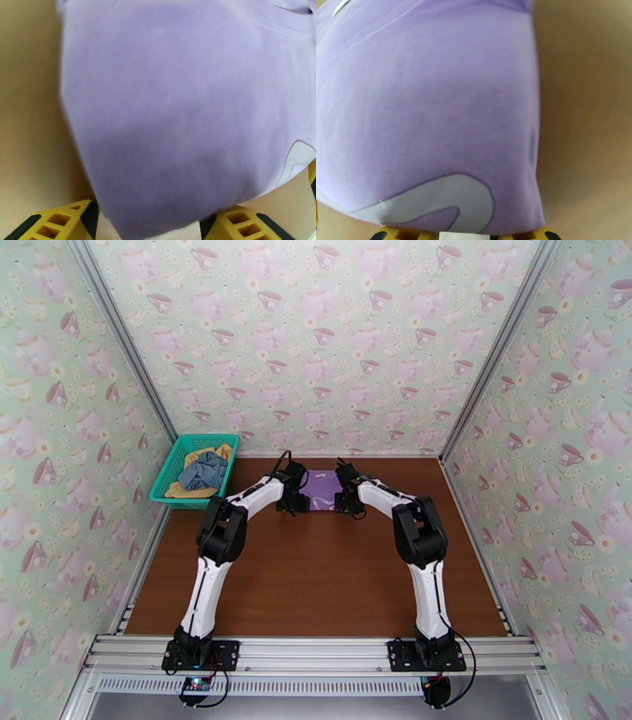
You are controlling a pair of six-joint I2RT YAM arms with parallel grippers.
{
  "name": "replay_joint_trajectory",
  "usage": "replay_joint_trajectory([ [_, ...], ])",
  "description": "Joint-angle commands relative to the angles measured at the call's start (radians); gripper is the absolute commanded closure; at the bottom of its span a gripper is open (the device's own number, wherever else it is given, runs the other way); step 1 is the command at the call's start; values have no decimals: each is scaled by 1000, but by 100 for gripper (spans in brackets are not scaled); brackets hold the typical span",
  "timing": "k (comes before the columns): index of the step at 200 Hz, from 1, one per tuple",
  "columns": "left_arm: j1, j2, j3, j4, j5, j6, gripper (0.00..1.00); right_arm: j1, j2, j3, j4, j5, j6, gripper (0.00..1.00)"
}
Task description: Fold and stack the mixed laundry pile
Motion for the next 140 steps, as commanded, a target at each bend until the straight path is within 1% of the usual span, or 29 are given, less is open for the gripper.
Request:
replay_joint_trajectory([
  [1,41,122,156,-54,16,53,27,-25,86,85,-47,-26,-5,60],
  [36,82,255,408,-144,21,72,26,-41,170,208,-65,-52,10,60],
  [63,106,325,526,-164,42,63,25,-44,235,302,-78,-71,31,60],
  [98,114,332,518,-124,91,43,24,-48,303,411,-119,-50,39,60],
  [140,112,270,458,-71,140,39,23,-70,311,446,-128,-6,47,59],
])
